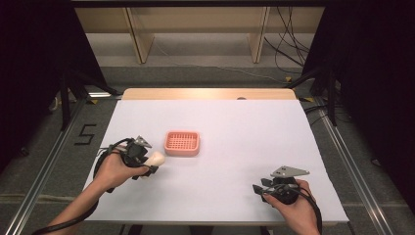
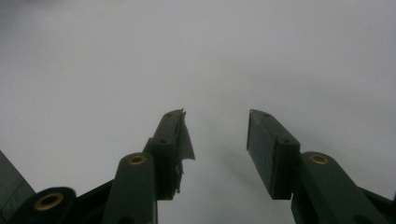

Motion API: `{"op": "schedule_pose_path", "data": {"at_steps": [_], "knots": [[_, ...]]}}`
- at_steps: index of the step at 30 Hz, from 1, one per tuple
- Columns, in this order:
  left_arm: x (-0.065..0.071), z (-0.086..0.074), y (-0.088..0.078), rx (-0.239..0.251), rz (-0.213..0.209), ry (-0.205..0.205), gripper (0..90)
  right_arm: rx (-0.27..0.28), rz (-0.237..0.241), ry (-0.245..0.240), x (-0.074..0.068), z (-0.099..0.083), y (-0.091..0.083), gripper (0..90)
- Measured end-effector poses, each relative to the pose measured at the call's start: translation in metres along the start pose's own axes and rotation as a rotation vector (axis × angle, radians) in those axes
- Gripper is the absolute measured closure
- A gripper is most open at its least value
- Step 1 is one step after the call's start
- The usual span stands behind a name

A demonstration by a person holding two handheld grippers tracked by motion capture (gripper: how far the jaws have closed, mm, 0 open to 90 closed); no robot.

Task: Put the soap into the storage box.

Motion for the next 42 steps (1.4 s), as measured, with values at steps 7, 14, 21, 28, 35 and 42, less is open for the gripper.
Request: {"op": "schedule_pose_path", "data": {"at_steps": [7,14,21,28,35,42], "knots": [[0.000,0.004,-0.001,0.006,0.001,0.009,48.8,0.001,0.001,-0.005,0.000,0.000,0.000,56.9],[0.000,0.008,-0.001,0.016,0.002,0.012,48.8,0.014,0.004,0.004,0.000,0.001,0.001,56.8],[0.001,0.011,-0.001,0.010,0.000,0.023,48.8,-0.001,0.001,0.047,-0.004,-0.001,-0.002,56.8],[0.001,0.016,-0.001,0.027,0.004,0.027,48.8,0.006,-0.005,0.028,-0.002,0.000,-0.002,56.7],[0.000,0.019,-0.002,0.037,0.005,0.033,48.8,0.000,0.006,0.045,-0.004,-0.001,-0.002,56.7],[0.001,0.022,-0.002,0.034,0.002,0.041,48.8,0.004,-0.008,0.011,0.000,0.000,-0.003,56.7]]}}
Point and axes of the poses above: each handheld gripper's, and its own axes: y roughly forward along the jaws, z roughly out of its top, x roughly to its right, the point moved 7 cm from there along y, roughly forward along the jaws, and after that the axes turned 3 degrees about z, right-handed, at the moved point
